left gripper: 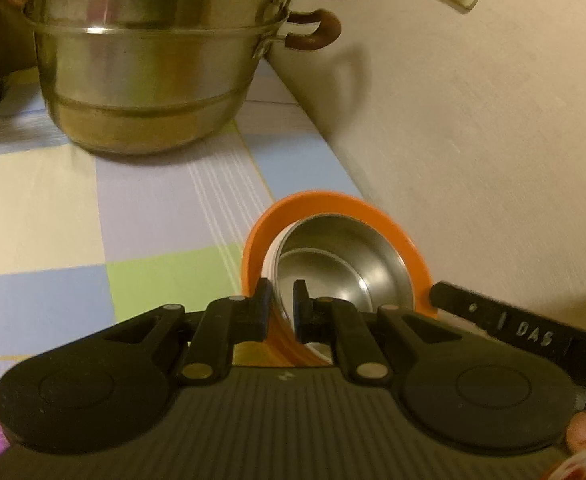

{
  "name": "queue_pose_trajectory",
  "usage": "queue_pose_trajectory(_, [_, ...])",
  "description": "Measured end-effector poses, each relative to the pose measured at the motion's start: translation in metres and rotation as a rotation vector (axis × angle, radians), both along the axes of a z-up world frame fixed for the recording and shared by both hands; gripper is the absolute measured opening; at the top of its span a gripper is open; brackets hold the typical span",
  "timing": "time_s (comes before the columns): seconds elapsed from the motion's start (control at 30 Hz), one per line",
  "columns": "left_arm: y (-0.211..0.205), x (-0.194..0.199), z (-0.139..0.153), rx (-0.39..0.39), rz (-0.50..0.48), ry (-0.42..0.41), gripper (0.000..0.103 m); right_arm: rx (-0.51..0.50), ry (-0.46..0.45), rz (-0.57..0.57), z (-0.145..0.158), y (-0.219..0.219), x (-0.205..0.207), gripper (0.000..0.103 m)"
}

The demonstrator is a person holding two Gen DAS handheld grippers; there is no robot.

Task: Organize plates and bowls
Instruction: 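Open both tools off the steel bowl and move them onto the orange bowl rim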

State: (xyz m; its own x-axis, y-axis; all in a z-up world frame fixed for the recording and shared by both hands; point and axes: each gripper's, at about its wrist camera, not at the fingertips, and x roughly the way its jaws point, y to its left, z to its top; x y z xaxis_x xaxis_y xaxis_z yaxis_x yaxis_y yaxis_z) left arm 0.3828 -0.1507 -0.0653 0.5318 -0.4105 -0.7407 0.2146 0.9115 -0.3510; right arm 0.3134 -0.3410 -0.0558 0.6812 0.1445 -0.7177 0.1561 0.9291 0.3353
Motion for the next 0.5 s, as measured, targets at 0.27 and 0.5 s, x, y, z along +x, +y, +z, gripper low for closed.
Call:
queue_pose_trajectory(0.27, [0.006,-0.005,0.012,-0.001,0.007,-0.054,0.009,-0.020,-0.005,-0.009,0.005,-0.004,0.000,0.017])
queue_pose_trajectory(0.5, [0.007,-0.002,0.022,0.076,0.008,-0.073,0.038,-0.011,0.026,0.011,0.002,-0.004,0.006,0.061])
